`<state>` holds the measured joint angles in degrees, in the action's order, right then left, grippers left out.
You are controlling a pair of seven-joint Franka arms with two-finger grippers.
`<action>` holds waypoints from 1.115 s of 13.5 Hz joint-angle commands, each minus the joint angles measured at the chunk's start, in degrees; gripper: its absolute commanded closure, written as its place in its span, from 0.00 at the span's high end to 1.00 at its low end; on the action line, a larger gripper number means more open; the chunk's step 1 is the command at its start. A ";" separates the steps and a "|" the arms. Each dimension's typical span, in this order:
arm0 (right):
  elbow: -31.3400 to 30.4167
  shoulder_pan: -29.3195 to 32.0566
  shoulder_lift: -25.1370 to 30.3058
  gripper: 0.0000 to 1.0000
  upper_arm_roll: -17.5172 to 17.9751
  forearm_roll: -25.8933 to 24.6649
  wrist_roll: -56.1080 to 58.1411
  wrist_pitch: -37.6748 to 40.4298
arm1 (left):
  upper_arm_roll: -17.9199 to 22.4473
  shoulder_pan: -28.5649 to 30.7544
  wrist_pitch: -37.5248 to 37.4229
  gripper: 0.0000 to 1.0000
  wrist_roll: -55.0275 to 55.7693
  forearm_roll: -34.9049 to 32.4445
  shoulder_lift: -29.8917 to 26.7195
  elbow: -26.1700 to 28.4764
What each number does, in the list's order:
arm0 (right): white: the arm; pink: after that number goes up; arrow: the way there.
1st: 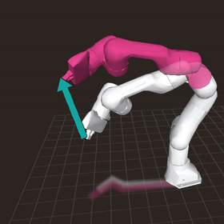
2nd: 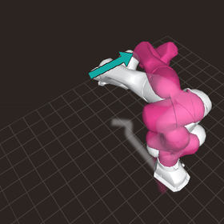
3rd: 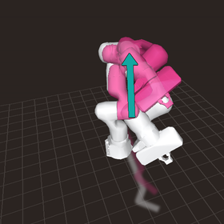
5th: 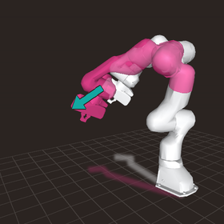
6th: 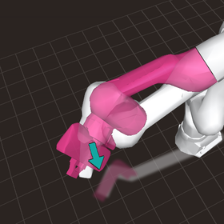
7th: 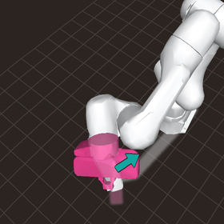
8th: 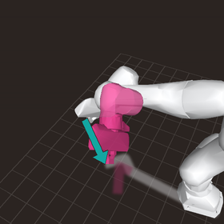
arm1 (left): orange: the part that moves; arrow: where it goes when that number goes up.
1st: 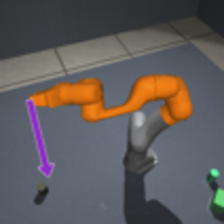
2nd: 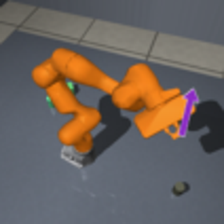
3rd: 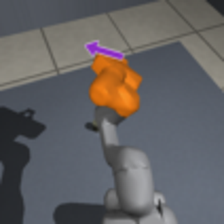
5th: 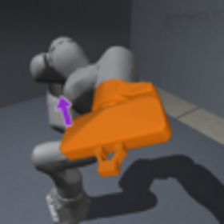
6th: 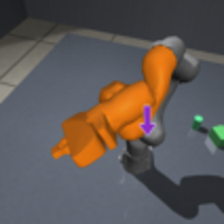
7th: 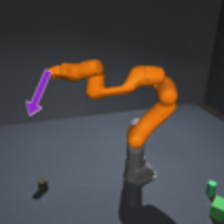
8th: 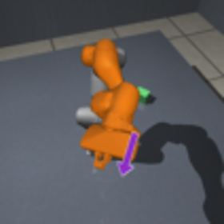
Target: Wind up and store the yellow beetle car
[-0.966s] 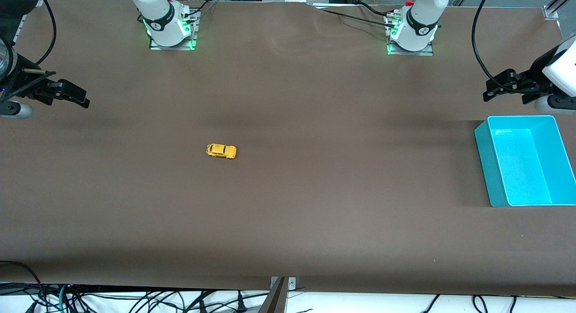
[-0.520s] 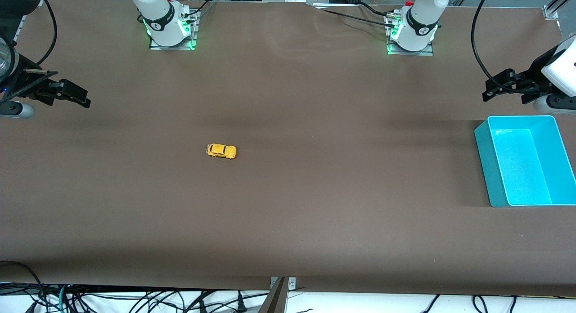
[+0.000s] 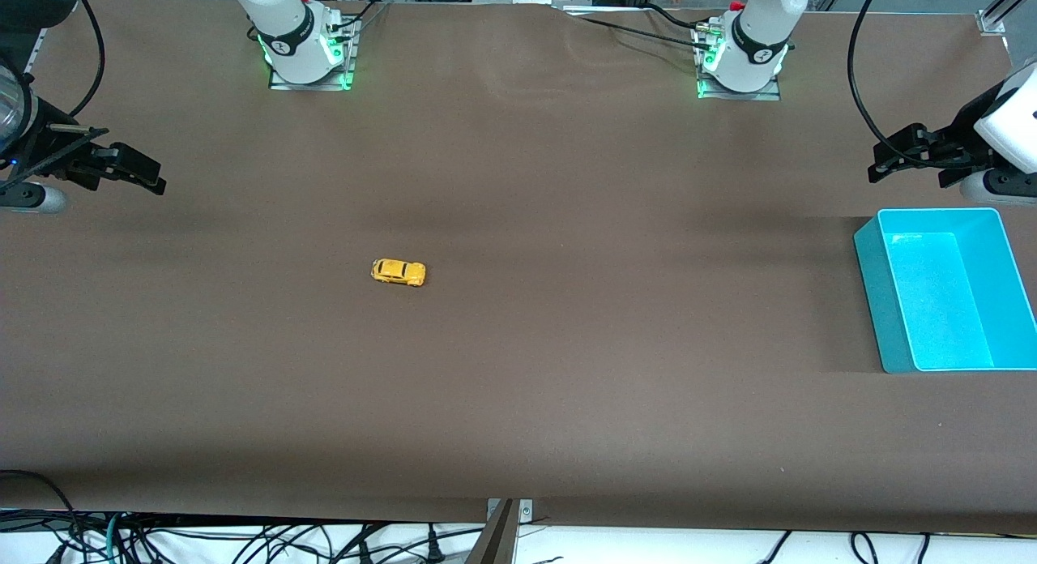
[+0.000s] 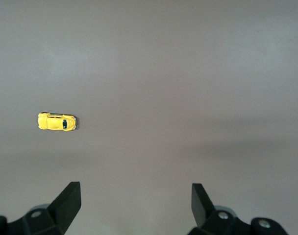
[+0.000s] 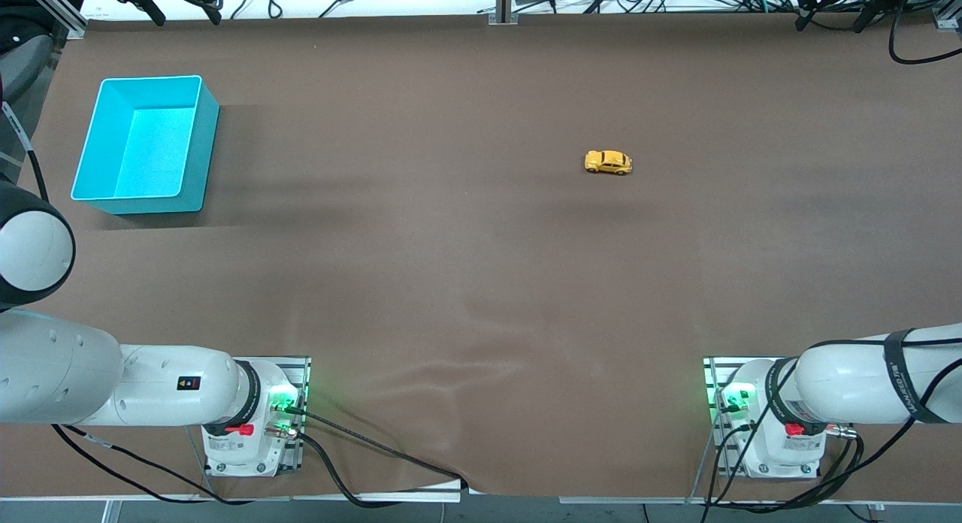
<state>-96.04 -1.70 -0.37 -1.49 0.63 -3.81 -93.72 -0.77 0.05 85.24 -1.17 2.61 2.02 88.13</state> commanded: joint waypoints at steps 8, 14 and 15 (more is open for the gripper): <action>0.86 -0.23 -0.16 1.00 0.52 -0.63 -0.32 0.73 | -0.02 -0.13 -0.16 1.00 -0.42 0.47 1.06 -1.82; 0.95 -0.15 -0.69 1.00 0.96 -0.63 -0.58 0.28 | -0.11 0.04 -0.16 1.00 -0.50 0.47 1.06 -1.82; 0.86 -0.15 -0.77 1.00 0.96 -0.63 -0.49 0.29 | -0.02 0.22 -0.07 1.00 -0.50 0.47 1.06 -1.82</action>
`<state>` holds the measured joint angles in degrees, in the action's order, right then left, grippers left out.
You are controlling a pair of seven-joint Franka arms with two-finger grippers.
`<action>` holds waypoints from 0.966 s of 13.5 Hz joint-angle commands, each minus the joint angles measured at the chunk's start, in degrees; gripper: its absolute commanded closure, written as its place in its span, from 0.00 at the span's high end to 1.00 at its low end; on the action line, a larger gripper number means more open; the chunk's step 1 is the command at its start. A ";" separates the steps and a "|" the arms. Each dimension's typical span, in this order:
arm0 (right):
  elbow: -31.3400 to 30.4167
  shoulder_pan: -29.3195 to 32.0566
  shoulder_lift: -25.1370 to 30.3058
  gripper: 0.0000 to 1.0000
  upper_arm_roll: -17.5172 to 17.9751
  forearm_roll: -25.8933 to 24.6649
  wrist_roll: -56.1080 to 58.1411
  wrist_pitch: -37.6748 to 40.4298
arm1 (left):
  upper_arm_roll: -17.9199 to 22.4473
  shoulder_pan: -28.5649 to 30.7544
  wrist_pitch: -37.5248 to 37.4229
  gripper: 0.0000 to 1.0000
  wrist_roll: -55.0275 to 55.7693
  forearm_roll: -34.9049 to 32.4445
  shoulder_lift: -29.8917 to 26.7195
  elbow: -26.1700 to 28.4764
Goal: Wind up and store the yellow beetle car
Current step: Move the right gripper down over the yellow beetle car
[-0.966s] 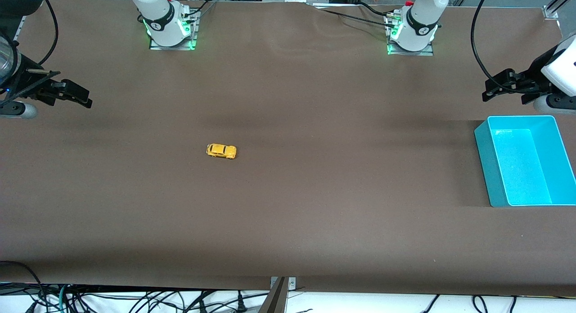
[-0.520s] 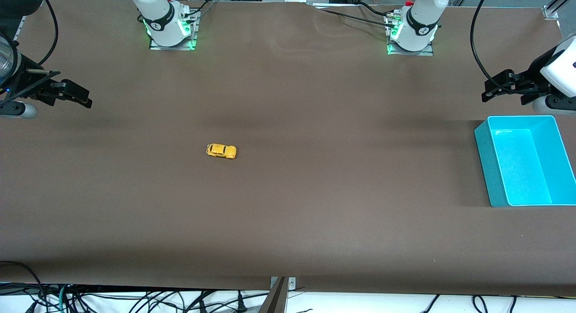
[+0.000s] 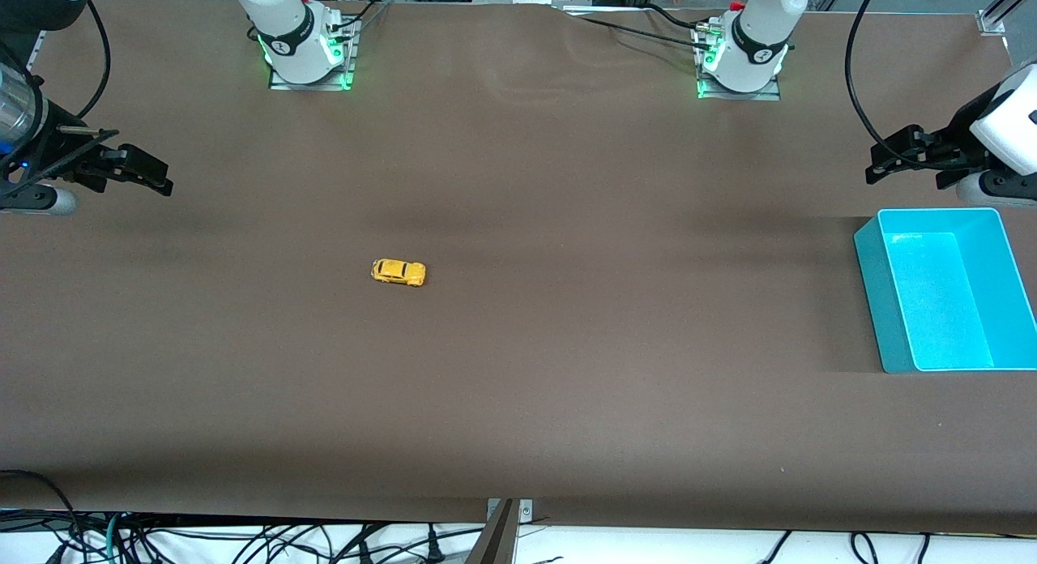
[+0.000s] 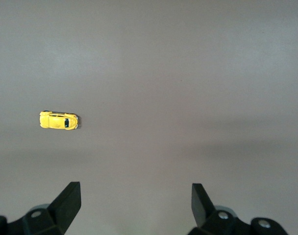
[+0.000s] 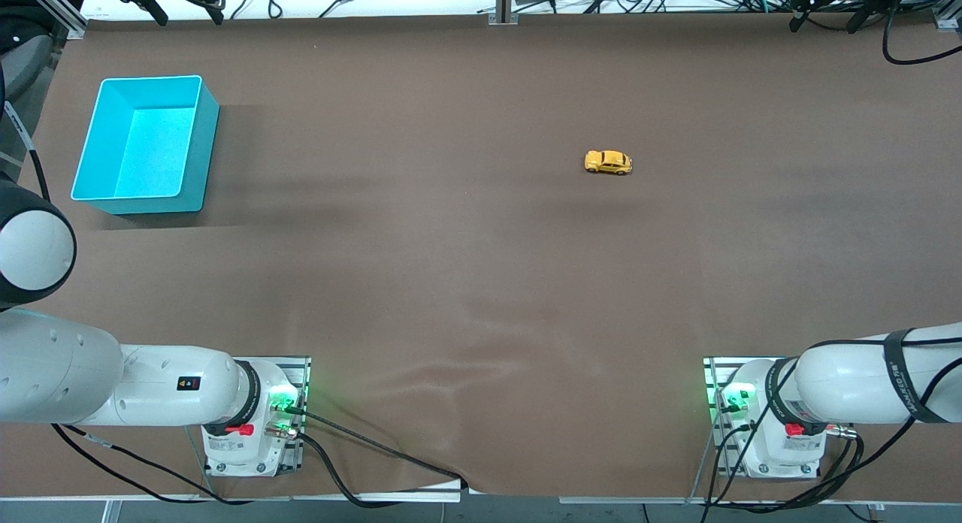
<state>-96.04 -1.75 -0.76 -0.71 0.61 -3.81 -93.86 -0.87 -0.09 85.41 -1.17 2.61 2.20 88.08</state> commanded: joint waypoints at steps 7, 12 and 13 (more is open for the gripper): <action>0.86 -2.19 -5.03 1.00 1.58 -0.17 0.99 0.09 | 0.08 0.53 -0.24 1.00 -0.50 0.46 0.87 -1.78; 0.77 -11.86 -9.43 1.00 1.68 0.01 6.00 -2.81 | 0.08 0.62 -0.24 1.00 -0.59 0.46 0.96 -1.78; 0.34 -13.70 -10.22 1.00 1.68 -0.08 8.10 -4.56 | 0.08 0.62 -0.24 1.00 -0.59 0.46 0.96 -1.78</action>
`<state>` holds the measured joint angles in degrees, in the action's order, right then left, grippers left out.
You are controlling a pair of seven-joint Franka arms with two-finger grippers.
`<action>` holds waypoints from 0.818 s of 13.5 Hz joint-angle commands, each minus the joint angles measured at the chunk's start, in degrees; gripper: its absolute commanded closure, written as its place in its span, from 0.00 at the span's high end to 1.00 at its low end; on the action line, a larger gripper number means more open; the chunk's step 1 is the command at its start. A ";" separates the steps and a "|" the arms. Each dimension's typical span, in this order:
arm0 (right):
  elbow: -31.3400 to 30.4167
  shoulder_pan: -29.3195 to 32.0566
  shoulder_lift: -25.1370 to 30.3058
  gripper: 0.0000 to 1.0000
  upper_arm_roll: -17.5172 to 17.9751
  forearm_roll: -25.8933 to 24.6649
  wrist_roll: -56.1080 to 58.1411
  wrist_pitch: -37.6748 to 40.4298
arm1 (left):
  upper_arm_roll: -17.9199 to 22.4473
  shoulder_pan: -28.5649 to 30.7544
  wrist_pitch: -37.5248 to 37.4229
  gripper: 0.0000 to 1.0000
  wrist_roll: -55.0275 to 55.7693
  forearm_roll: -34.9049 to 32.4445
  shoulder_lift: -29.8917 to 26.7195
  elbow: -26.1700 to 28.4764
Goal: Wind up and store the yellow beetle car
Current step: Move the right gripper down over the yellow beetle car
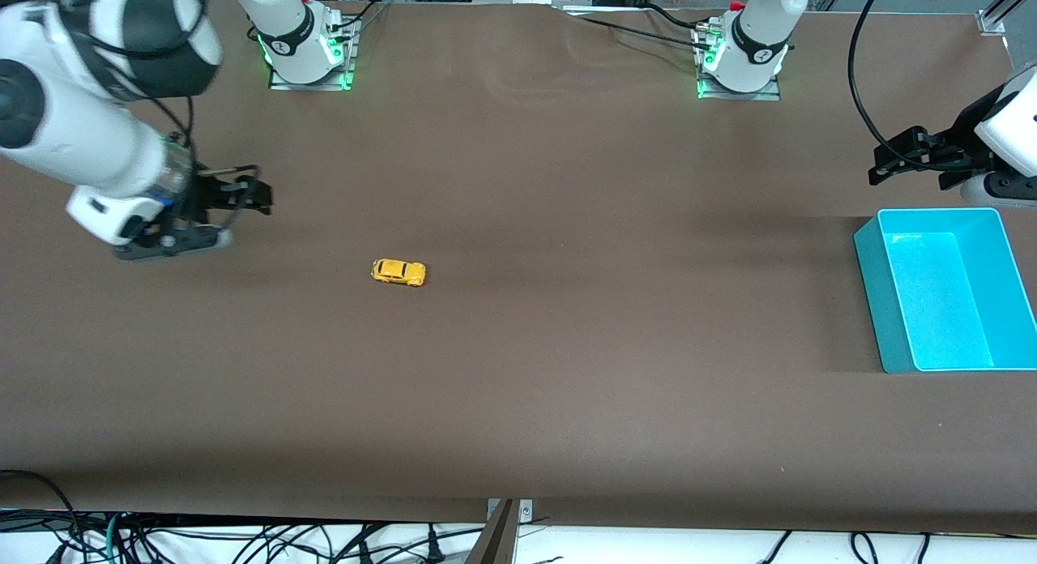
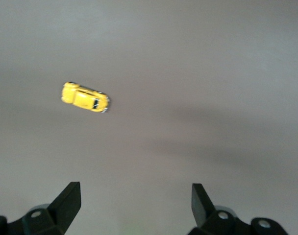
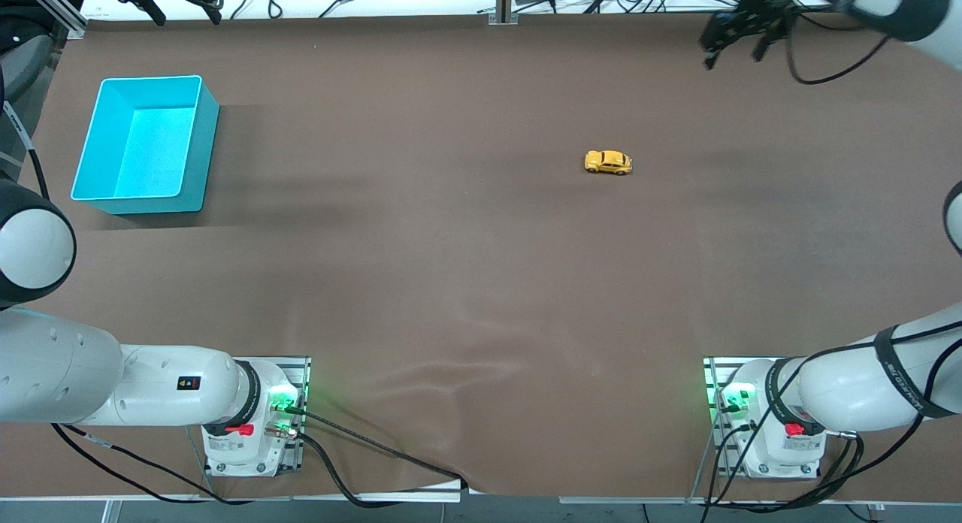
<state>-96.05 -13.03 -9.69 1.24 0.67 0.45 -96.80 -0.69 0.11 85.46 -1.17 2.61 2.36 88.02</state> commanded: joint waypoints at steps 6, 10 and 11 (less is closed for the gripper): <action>-9.40 -6.04 -2.70 1.00 0.96 -0.67 18.47 -16.98 | -0.10 0.42 -0.21 1.00 -0.50 0.55 0.81 -1.71; -16.80 -6.22 -6.03 1.00 2.01 -0.58 38.97 -31.32 | 0.08 0.51 -0.21 1.00 -0.50 0.55 1.25 -1.71; -16.81 -6.22 -7.96 1.00 2.27 -0.58 42.49 -33.69 | -0.01 0.42 -0.21 1.00 -0.42 0.47 1.42 -1.71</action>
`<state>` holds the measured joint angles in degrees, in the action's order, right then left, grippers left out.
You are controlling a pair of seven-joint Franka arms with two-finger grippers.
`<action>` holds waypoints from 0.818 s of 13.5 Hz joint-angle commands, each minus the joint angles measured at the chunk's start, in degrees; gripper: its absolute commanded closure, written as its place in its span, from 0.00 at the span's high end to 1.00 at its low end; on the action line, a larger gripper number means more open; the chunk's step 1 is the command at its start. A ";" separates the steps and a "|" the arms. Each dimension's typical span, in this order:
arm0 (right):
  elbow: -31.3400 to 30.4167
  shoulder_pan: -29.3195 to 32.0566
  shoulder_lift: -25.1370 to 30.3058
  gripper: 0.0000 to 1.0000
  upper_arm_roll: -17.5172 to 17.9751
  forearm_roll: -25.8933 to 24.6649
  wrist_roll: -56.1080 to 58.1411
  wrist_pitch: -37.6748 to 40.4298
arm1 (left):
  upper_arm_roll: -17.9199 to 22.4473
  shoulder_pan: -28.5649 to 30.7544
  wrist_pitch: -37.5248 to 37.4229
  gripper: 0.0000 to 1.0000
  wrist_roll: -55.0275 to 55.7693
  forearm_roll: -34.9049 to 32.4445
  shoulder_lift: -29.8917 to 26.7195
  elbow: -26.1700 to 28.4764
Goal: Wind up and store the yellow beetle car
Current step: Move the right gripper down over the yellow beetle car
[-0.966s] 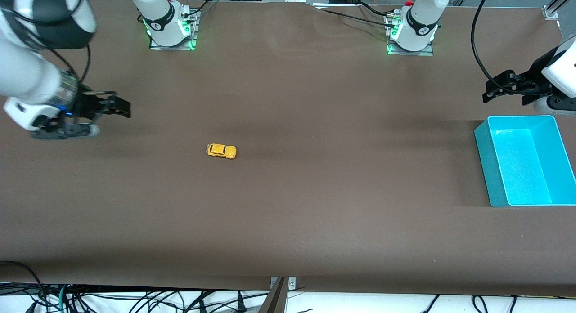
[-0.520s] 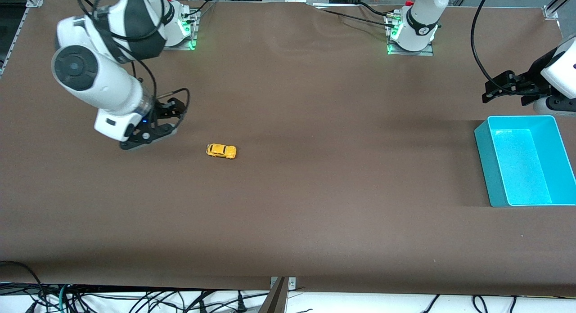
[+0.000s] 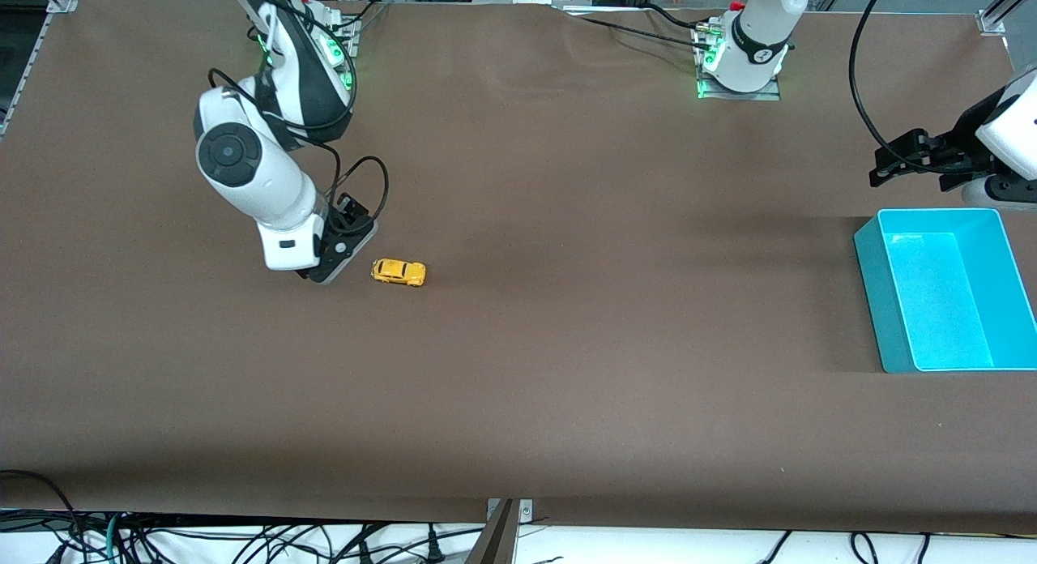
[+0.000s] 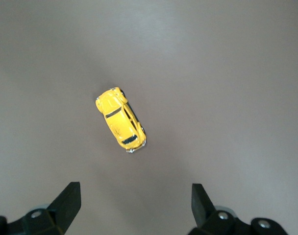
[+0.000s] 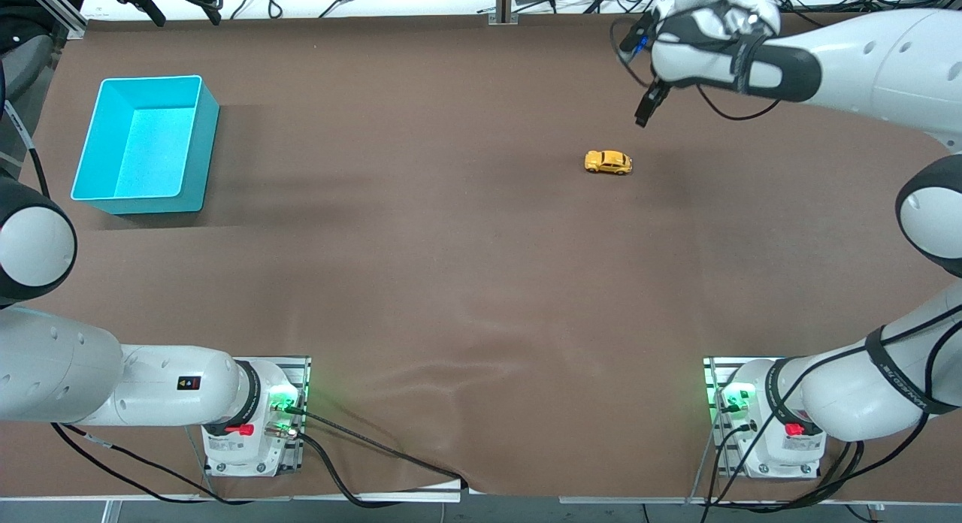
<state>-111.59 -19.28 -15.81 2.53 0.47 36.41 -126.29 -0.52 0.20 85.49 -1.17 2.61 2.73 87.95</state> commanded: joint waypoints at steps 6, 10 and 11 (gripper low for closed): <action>-6.43 -2.08 -7.83 1.00 3.18 -0.55 10.70 -17.45 | -0.10 0.33 -0.15 1.00 -0.50 0.38 1.23 -1.64; -11.81 -2.52 -11.61 1.00 3.18 -0.64 12.44 -32.25 | -0.10 0.42 -0.24 1.00 -0.50 0.46 1.23 -1.64; -11.55 -2.69 -11.79 1.00 3.09 -0.64 14.20 -32.35 | -0.10 0.42 -0.15 1.00 -0.42 0.38 1.23 -1.64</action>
<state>-122.66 -21.90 -27.58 5.61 0.19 47.81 -156.85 -0.51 0.20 85.52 -1.17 2.61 3.21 87.95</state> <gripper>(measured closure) 0.000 0.000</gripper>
